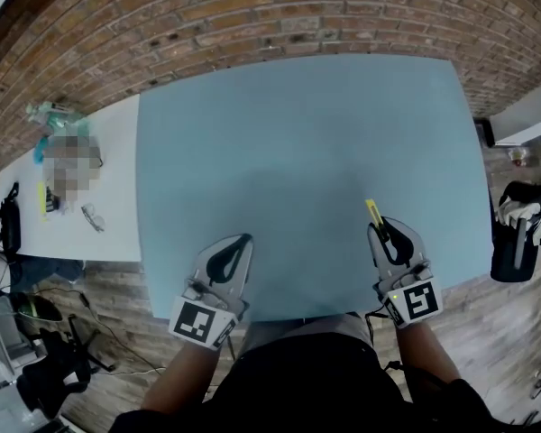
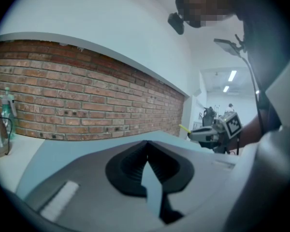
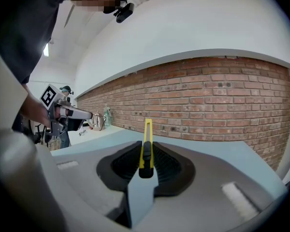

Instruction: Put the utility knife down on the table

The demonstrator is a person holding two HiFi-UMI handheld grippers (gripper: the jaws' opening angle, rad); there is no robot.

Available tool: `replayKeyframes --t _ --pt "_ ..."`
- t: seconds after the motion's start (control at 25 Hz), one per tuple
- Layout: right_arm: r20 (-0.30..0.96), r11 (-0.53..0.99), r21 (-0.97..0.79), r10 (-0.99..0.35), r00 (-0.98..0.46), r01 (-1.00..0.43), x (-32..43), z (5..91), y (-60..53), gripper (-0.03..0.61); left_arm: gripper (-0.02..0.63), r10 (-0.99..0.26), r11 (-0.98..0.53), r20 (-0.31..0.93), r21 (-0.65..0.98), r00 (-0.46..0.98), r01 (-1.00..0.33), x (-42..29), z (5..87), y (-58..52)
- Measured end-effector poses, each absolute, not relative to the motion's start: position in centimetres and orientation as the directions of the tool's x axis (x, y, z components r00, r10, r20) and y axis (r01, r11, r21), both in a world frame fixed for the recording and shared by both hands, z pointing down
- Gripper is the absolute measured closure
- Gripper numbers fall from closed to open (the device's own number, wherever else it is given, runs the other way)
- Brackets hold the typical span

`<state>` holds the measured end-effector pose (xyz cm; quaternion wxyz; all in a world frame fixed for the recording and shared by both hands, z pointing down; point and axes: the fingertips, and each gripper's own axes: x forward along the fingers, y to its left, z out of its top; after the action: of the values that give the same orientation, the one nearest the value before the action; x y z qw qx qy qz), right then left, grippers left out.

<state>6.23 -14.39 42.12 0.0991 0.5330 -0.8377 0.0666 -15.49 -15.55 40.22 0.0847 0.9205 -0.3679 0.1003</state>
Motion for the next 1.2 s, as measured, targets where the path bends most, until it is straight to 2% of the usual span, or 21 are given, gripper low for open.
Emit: replayKeyframes --t 0.24,0.44,1.2 --pt "0.226 0.440 -0.022 -0.872 -0.433 -0.898 6.5 43.2 -14.2 0.505 0.611 -0.656 -0.717 0.257 0.082 0.710 -0.692 -14.6 41.0 -15.6" --pt "0.282 0.437 -0.044 -0.857 -0.430 -0.899 6.7 45.0 -13.6 0.505 0.611 -0.659 -0.692 0.264 0.153 0.704 -0.705 -13.6 41.2 -15.2" --pt "0.316 0.465 -0.070 -0.829 -0.461 -0.883 6.5 49.3 -13.9 0.505 0.612 -0.656 -0.675 0.317 0.159 0.685 -0.721 -13.0 44.1 -15.1"
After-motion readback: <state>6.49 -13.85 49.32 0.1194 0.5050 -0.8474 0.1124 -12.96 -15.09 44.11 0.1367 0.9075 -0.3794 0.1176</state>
